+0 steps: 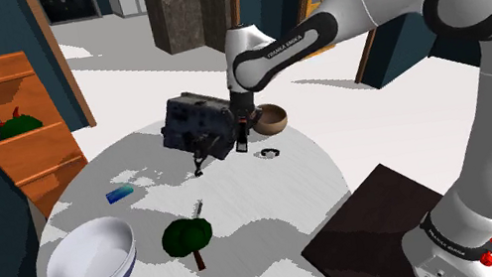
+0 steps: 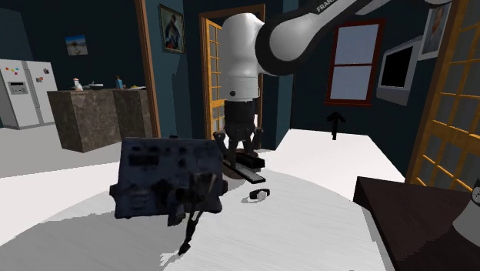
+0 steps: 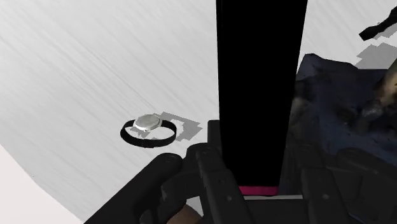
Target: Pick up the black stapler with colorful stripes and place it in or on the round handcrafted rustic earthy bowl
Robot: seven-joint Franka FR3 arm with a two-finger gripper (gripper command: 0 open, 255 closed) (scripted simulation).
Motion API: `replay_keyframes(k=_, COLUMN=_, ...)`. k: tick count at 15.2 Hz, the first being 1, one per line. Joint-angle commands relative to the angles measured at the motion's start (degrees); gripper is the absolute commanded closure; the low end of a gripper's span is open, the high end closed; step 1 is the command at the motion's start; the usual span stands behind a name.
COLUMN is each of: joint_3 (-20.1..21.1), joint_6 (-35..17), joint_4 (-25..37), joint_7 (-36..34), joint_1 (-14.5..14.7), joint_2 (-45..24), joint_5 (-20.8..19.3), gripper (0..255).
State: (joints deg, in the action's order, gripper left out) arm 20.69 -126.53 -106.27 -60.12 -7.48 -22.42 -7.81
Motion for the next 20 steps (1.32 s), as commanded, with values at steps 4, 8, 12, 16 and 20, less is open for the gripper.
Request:
replay_keyframes(k=4, joint_3=-1.9, joint_6=1.3, joint_4=3.8, joint_7=6.2, joint_1=-4.0, joint_2=-2.2, joint_5=0.1, gripper=255)
replay_keyframes(k=8, joint_3=-3.3, joint_6=2.9, joint_4=8.0, joint_7=10.6, joint_1=-6.7, joint_2=-4.9, joint_5=0.0, gripper=255)
replay_keyframes(k=12, joint_3=-4.6, joint_6=5.1, joint_4=13.6, joint_7=14.9, joint_1=-9.2, joint_2=-8.3, joint_5=-0.2, gripper=255)
replay_keyframes(k=16, joint_3=-5.8, joint_6=7.9, joint_4=20.7, joint_7=19.0, joint_1=-11.4, joint_2=-12.6, joint_5=-0.4, gripper=255)
replay_keyframes(k=20, joint_3=-6.7, joint_6=9.0, joint_4=25.8, joint_7=21.4, joint_1=-12.6, joint_2=-16.6, joint_5=-0.7, gripper=255)
